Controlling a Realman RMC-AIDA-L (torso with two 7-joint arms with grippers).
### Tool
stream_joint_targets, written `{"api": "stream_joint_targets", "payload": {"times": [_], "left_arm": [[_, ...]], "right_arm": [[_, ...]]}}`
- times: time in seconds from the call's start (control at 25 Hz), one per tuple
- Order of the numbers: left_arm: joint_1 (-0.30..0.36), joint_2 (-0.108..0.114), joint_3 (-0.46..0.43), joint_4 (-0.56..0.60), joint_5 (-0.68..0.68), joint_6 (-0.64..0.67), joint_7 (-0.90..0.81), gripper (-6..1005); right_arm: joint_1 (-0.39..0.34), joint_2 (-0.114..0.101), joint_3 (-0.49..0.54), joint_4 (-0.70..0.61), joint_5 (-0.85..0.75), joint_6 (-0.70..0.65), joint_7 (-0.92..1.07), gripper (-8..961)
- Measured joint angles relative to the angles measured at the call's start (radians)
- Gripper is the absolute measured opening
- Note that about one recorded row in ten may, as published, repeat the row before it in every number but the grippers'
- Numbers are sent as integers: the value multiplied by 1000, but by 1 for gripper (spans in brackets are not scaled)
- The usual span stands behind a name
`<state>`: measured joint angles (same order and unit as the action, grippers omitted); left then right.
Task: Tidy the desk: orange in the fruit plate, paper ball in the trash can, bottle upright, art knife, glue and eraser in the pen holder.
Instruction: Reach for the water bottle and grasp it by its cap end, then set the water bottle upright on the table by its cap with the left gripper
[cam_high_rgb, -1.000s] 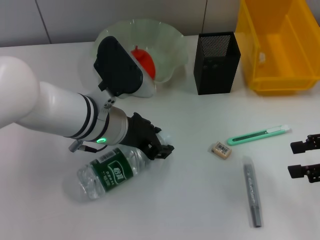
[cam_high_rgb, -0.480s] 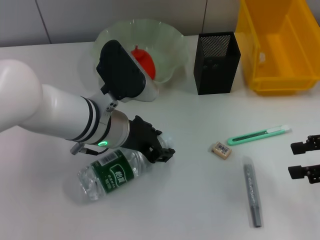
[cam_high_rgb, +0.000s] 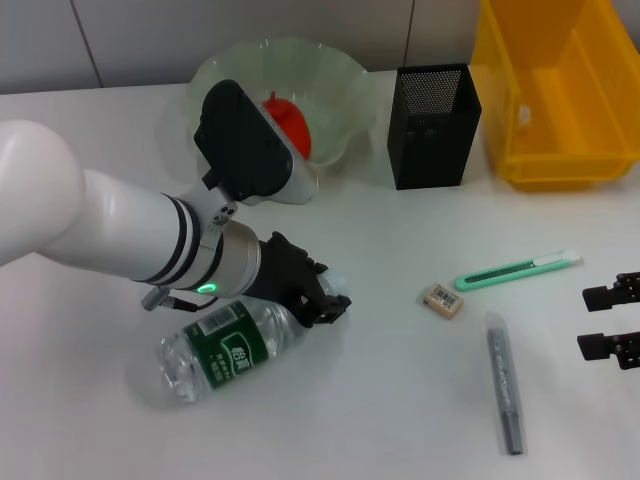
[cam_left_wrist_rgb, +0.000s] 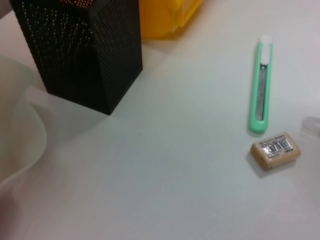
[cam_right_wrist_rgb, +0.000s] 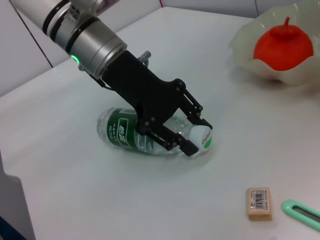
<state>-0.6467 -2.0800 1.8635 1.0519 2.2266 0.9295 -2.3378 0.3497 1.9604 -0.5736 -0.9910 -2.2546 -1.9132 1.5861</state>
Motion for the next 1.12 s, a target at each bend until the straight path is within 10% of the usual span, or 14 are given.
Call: {"api": "stream_joint_targets", "payload": {"times": [1.12], "left_arm": [[109, 11, -49, 172, 39, 34, 1, 437]], "right_arm": [[5, 2, 26, 2, 1, 3, 0, 725]]}}
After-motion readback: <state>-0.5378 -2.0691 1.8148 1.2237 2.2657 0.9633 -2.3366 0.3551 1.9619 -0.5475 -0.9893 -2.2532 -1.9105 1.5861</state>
